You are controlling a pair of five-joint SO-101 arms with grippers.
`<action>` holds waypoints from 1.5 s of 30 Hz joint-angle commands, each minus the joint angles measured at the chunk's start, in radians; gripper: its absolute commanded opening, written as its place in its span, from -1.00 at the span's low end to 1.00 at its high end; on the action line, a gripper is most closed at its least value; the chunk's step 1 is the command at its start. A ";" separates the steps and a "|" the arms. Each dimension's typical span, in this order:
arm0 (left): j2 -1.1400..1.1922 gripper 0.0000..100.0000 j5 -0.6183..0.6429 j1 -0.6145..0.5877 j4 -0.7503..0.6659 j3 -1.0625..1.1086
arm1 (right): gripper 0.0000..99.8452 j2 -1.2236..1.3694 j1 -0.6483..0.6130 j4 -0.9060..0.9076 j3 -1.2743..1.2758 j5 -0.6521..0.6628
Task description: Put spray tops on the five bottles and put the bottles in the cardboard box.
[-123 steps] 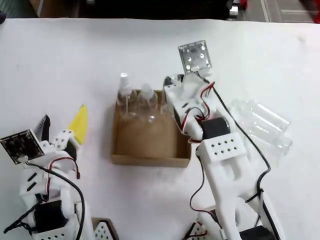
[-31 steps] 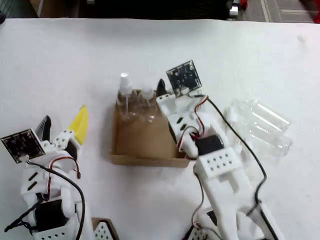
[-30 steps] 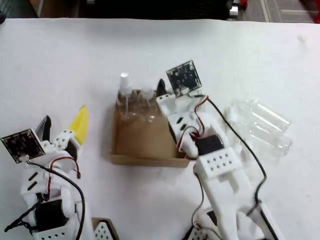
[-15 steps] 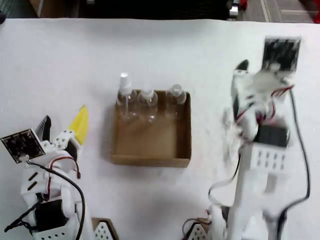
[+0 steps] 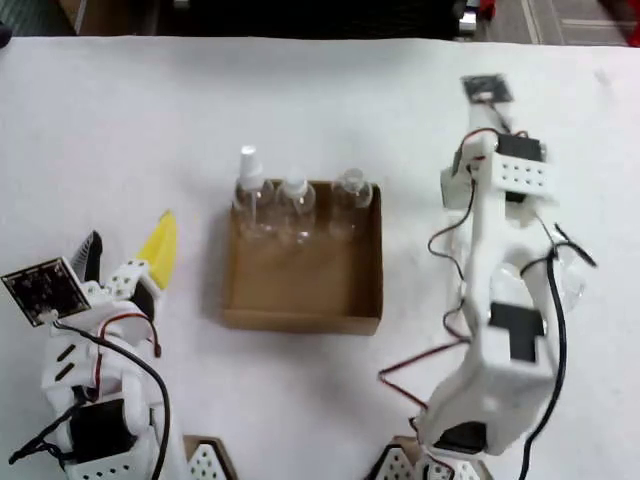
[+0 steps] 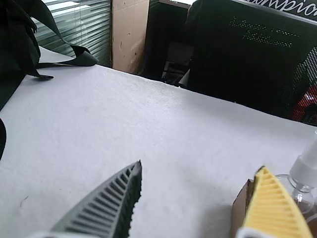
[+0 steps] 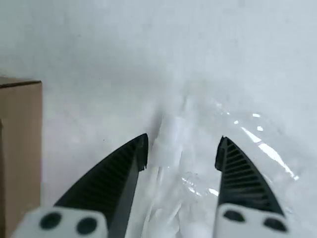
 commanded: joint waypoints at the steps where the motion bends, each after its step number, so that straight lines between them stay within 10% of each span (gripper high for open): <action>1: -0.007 -0.34 0.008 0.013 -0.021 -0.006 | -0.60 0.094 -0.005 0.019 -0.107 0.029; 24: -0.007 -0.34 0.008 0.013 -0.049 0.015 | -0.97 0.450 0.010 0.156 -0.488 0.037; 45: -0.007 -0.34 0.008 0.013 -0.049 0.014 | -0.73 0.216 0.035 0.512 -0.462 0.026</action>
